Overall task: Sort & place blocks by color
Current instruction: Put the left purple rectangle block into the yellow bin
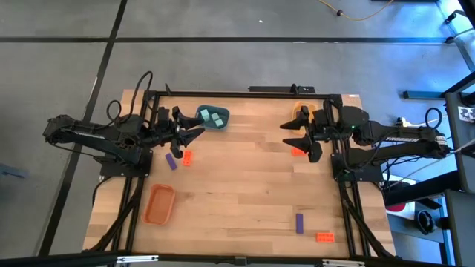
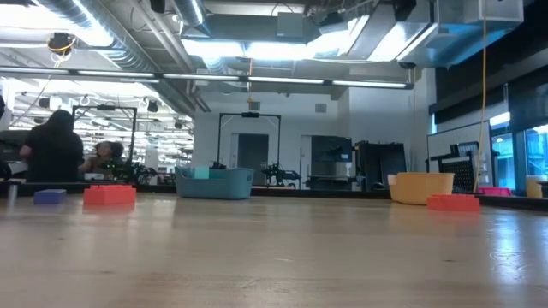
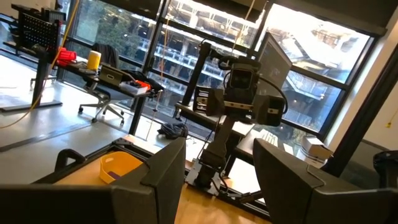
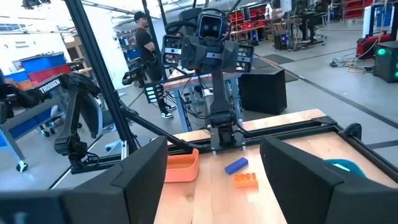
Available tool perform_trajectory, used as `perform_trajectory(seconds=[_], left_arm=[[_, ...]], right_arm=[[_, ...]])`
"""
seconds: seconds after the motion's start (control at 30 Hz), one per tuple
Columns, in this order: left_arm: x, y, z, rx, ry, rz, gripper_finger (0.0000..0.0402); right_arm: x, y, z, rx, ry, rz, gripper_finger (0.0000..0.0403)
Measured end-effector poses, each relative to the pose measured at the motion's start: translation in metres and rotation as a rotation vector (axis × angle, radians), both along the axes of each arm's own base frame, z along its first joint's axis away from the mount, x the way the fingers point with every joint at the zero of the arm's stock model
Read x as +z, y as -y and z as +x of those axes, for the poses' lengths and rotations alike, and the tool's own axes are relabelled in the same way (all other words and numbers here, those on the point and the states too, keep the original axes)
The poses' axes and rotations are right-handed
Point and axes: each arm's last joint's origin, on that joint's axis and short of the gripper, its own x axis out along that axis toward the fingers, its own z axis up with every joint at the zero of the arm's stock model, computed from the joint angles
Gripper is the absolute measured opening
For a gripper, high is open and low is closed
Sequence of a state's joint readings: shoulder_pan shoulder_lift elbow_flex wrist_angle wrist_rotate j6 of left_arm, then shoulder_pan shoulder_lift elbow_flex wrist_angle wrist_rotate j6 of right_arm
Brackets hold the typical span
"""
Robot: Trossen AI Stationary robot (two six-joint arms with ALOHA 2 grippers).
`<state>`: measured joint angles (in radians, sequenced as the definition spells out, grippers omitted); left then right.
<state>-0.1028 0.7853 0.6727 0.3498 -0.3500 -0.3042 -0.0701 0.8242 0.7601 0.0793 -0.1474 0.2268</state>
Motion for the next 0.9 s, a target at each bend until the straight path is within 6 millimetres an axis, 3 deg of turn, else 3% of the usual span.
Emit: perform_trajectory(seconds=[0.43, 0.6, 0.67, 0.77, 0.9], left_arm=[[-0.001, -0.001, 0.0, 0.024, -0.011, -0.032, 0.0179], [-0.014, -0.012, -0.008, 0.217, -0.352, -0.326, 0.0179], [-0.027, -0.016, -0.013, 0.294, -0.516, -0.458, 0.0179], [-0.061, -0.018, -0.024, 0.436, -0.742, -0.649, 0.0179], [-0.105, -0.013, -0.032, 0.591, -0.82, -0.899, 0.0179]], right_arm=[[0.001, 0.0, 0.0, 0.002, 0.007, 0.004, 0.0259], [0.001, 0.001, 0.0, -0.021, 0.007, 0.006, 0.0259], [0.001, 0.001, 0.0, -0.039, 0.007, 0.006, 0.0259], [0.001, 0.002, 0.0, -0.051, 0.007, 0.007, 0.0259], [0.001, 0.002, 0.0, -0.051, 0.008, 0.008, 0.0259]])
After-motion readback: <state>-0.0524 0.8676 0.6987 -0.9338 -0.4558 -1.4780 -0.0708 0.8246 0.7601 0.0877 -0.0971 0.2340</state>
